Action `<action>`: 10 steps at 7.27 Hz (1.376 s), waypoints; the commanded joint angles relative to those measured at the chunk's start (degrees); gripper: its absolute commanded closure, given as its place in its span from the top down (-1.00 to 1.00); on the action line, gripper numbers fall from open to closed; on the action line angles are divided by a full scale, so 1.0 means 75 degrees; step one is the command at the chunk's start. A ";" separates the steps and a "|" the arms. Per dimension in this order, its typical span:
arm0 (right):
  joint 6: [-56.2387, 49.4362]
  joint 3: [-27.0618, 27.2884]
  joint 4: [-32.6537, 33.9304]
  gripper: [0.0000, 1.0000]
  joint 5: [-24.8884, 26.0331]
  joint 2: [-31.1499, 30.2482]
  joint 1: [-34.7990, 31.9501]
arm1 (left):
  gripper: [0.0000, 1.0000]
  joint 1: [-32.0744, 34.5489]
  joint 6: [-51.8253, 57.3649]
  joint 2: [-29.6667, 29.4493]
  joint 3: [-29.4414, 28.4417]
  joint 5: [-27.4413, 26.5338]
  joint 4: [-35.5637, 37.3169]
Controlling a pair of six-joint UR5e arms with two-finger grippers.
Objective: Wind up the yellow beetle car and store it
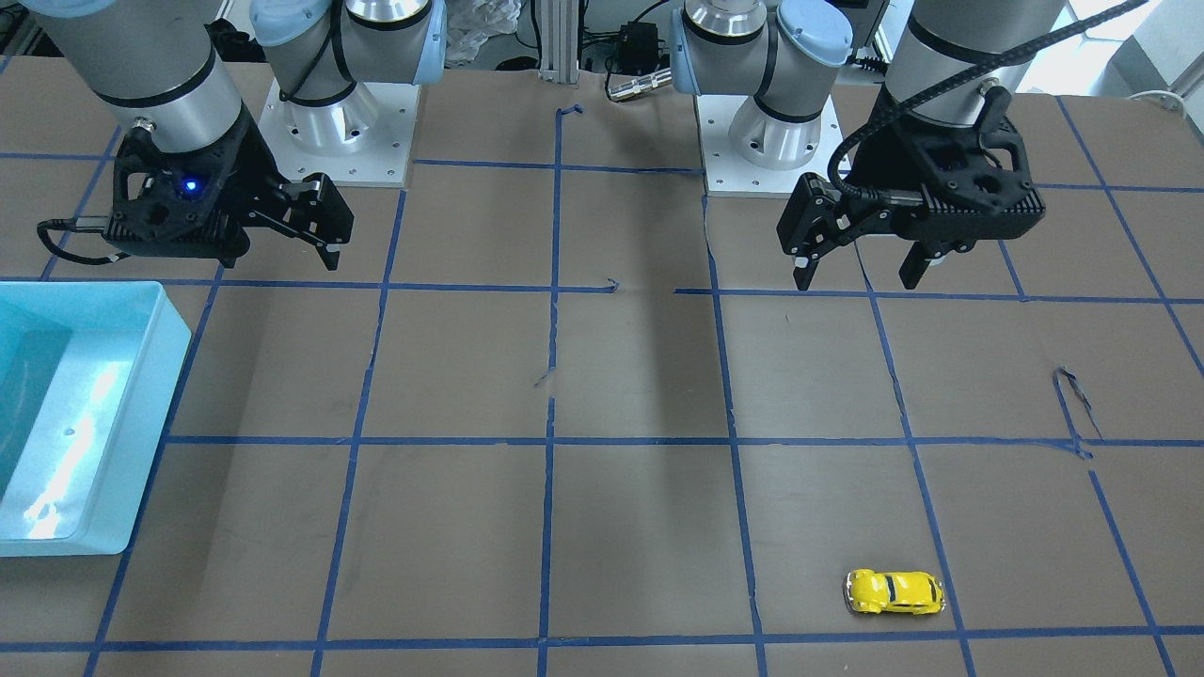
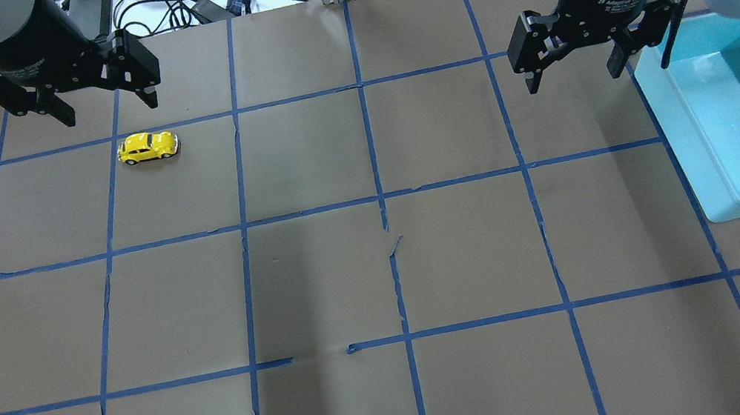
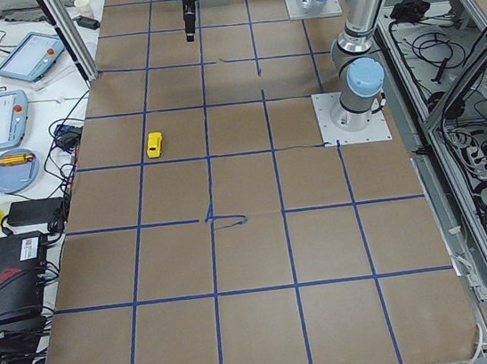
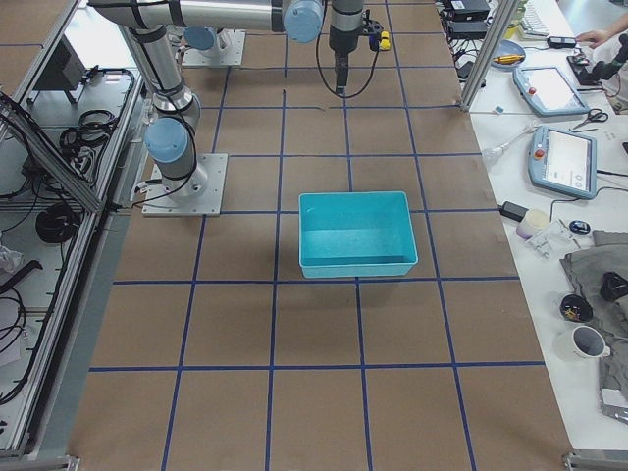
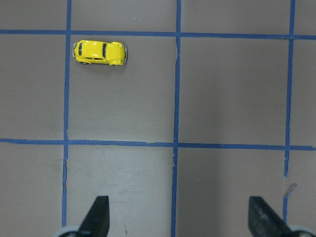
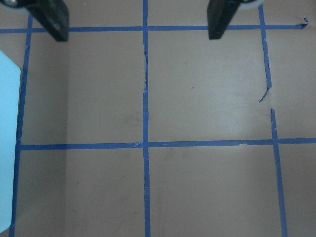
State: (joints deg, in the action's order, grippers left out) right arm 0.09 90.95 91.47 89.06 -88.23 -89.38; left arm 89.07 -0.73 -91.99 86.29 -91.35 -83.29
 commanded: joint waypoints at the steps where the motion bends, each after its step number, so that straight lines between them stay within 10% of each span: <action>1: 0.0000 0.0013 0.0004 1.00 0.0008 -0.0025 0.0000 | 1.00 -0.0005 0.0004 0.0112 0.0189 -0.0019 -0.0005; 4: -0.0035 0.0025 0.0027 1.00 -0.0610 0.0044 0.0000 | 1.00 -0.0028 0.0143 0.0055 0.0284 0.0097 0.0100; 10: -0.0023 0.0025 0.0027 1.00 -0.0660 -0.0014 0.0000 | 1.00 -0.1609 0.9218 -0.1722 0.0213 0.0766 0.1244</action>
State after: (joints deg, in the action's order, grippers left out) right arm -0.22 91.14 91.67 84.12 -88.25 -89.38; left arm 78.56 56.64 -100.96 88.02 -85.44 -77.61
